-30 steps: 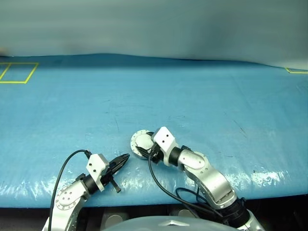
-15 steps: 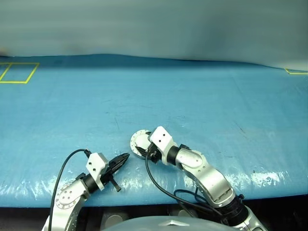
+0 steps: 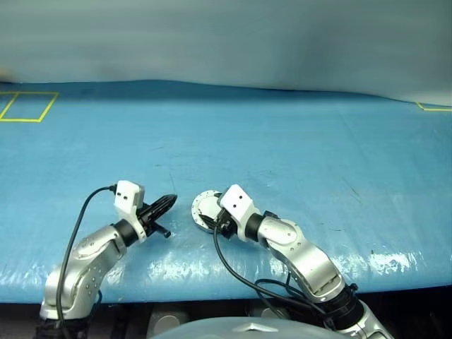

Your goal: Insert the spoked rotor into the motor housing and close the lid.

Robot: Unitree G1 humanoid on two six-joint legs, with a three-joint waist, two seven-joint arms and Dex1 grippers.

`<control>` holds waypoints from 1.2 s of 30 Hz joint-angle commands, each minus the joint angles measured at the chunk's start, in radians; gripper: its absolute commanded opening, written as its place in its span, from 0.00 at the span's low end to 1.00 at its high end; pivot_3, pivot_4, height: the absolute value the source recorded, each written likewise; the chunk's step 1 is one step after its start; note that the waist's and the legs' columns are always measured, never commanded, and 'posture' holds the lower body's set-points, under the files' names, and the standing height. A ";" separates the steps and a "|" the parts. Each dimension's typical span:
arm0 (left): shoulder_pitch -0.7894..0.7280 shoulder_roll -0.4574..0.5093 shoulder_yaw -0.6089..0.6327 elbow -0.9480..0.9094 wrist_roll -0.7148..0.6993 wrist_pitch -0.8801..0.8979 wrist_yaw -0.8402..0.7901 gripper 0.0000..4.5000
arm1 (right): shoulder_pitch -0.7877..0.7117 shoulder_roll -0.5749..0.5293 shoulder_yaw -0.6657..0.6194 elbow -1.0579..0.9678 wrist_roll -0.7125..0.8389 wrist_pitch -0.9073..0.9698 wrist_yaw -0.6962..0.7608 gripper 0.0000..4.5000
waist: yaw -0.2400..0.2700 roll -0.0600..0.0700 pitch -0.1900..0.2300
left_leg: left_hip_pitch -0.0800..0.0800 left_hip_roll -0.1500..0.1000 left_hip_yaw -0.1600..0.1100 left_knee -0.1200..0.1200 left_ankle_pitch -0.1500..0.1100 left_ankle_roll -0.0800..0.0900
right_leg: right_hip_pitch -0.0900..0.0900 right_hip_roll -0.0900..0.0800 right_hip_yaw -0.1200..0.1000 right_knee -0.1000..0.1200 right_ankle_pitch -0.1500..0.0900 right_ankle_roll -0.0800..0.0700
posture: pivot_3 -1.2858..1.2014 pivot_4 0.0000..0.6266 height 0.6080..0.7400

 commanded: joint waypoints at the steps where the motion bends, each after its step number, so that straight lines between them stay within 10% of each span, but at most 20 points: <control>1: -0.044 -0.006 -0.004 -0.039 -0.090 0.092 -0.008 0.00 | 0.014 -0.009 -0.002 0.069 -0.023 0.035 -0.012 0.67 | -0.002 0.000 0.000 | 0.000 0.000 0.000 0.000 0.000 0.000 | 0.002 0.000 0.000 0.000 0.000 0.000 | 0.52 0.24 1.00; 30: -0.111 -0.011 -0.171 0.056 0.045 0.161 -0.059 0.00 | 0.040 -0.004 -0.013 0.038 0.008 0.021 0.005 0.67 | 0.003 -0.001 0.000 | 0.003 0.000 0.000 -0.001 0.000 0.000 | 0.001 0.000 0.000 -0.001 0.000 0.000 | 0.52 0.24 1.00; 36: -0.106 0.008 -0.158 0.050 0.070 0.157 -0.058 0.00 | 0.113 -0.034 -0.104 -0.123 0.113 0.062 0.054 1.00 | 0.013 0.000 -0.001 | 0.000 0.000 0.000 -0.006 0.000 0.000 | 0.001 -0.001 0.000 -0.010 0.001 0.001 | 0.52 0.24 1.00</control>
